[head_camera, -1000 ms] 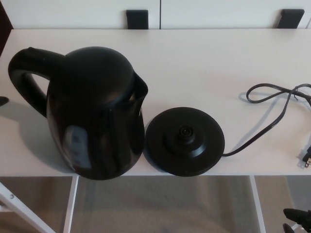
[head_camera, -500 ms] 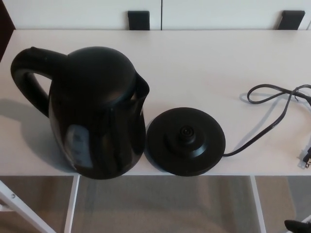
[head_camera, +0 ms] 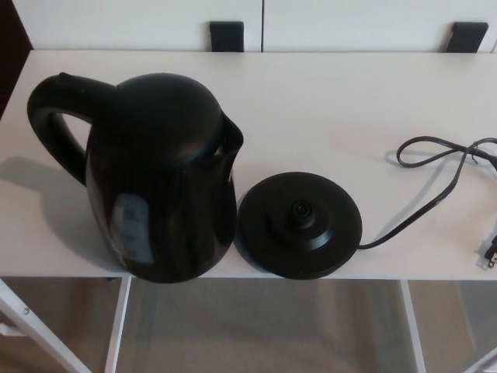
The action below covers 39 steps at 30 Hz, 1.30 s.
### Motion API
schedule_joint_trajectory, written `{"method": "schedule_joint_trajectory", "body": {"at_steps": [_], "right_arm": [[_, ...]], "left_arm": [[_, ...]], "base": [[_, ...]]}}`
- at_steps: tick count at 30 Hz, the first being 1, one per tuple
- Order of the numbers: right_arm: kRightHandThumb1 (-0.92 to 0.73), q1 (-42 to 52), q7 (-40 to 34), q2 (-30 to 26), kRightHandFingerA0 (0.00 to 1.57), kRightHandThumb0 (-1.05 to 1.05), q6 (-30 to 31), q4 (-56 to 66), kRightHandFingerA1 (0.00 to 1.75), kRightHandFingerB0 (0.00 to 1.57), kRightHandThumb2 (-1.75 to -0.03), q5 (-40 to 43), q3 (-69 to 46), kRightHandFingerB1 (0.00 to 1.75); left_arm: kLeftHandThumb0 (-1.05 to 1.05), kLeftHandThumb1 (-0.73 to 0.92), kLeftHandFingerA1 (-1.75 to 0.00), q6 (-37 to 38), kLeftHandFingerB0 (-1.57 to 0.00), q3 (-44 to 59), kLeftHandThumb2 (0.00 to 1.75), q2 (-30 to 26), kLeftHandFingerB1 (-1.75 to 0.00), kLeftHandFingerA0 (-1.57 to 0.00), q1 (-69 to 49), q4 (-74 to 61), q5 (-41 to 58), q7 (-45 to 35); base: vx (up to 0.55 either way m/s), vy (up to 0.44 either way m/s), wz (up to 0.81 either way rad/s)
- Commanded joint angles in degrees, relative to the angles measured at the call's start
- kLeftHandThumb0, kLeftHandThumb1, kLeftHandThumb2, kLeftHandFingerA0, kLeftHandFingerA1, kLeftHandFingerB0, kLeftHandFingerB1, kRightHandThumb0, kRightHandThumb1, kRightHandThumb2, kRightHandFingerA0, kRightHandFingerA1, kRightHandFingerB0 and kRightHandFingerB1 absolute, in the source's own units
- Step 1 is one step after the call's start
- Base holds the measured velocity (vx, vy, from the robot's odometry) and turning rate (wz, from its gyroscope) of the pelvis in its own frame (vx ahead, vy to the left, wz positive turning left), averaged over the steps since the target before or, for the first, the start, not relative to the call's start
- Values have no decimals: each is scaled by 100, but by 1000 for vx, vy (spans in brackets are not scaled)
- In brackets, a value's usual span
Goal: The robot walk towards a table in front and uses its left hand to pick up the pot from the base and places it on the table
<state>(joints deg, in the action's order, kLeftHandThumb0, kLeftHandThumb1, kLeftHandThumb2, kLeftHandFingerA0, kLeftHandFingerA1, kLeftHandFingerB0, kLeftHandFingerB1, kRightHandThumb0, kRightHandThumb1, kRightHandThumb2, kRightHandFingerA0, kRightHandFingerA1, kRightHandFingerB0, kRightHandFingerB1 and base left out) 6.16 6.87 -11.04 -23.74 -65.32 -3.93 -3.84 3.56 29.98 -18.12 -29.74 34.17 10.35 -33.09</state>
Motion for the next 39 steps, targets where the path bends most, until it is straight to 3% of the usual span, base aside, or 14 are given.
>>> {"method": "schedule_joint_trajectory", "body": {"at_steps": [1,15,24,25,26,27,28,29,30,31,35,36,37,39], "right_arm": [[-84,-140,-81,-57,0,-105,-304,-280,101,0,-71,88,-137,41],[-82,-276,42,43,0,-105,-497,-459,111,0,-74,81,-201,48],[-84,-312,-15,8,0,-105,-424,-457,107,0,-69,11,-151,50],[-85,-384,37,-9,0,-105,-448,-483,101,0,-73,62,-196,55],[-86,-410,36,-13,0,-105,-439,-487,99,0,-75,64,-199,56],[-86,-435,28,-15,0,-105,-426,-490,99,0,-75,58,-197,56],[-86,-460,-8,-23,0,-105,-422,-460,105,0,-68,26,-172,56],[-83,-468,-12,-28,0,-105,-415,-447,104,0,-71,19,-166,55],[-83,-467,3,-31,0,-105,-406,-446,104,0,-71,26,-169,55],[-85,-474,8,-36,0,-105,-404,-451,100,0,-73,30,-174,53],[-86,-472,16,-57,0,-105,-456,-456,94,0,-75,5,-152,49],[-90,-477,-46,-74,0,-105,-426,-446,82,0,-75,-53,-106,45],[-88,-492,-64,-86,0,-105,-406,-445,78,0,-74,-77,-85,45],[-88,-514,-55,-94,0,-105,-395,-450,78,0,-74,-72,-75,45]], "left_arm": [[-75,53,-19,707,0,-593,89,187,-13,0,429,451,-440,562],[-78,65,-19,1146,0,-2106,102,473,-19,0,2021,2408,-1185,1570],[-81,68,-18,1374,0,-2392,104,519,-17,0,2117,2684,-1096,1533],[-78,64,-20,1351,0,-2293,102,482,-17,0,2115,2751,-922,1314],[-77,79,-19,1330,0,-2254,64,478,-16,0,2133,2772,-865,1266],[-77,79,-19,1313,0,-2216,64,479,-16,0,2160,2800,-820,1235],[-75,65,-20,1271,0,-2115,100,462,-17,0,2202,2833,-704,1120],[-70,81,-19,1259,0,-2061,63,446,-15,0,2217,2850,-658,1050],[-70,81,-19,1267,0,-2043,63,435,-15,0,2217,2856,-656,1020],[-75,67,-18,1258,0,-2029,99,420,-15,0,2223,2856,-639,960],[-76,65,-18,1241,0,-1972,99,396,-15,0,2242,2871,-611,832],[-74,79,-20,1239,0,-1966,63,392,-17,0,2224,2857,-619,850],[-77,64,-19,1242,0,-1964,99,389,-16,0,2219,2857,-622,850],[-77,64,-19,1249,0,-1960,99,387,-16,0,2224,2867,-619,833]], "base": [[0,0,0],[0,0,0],[0,0,0],[0,0,0],[0,0,0],[0,0,0],[0,0,0],[0,0,0],[0,0,0],[0,0,0],[0,0,0],[0,0,0],[0,0,0],[0,0,0]]}}
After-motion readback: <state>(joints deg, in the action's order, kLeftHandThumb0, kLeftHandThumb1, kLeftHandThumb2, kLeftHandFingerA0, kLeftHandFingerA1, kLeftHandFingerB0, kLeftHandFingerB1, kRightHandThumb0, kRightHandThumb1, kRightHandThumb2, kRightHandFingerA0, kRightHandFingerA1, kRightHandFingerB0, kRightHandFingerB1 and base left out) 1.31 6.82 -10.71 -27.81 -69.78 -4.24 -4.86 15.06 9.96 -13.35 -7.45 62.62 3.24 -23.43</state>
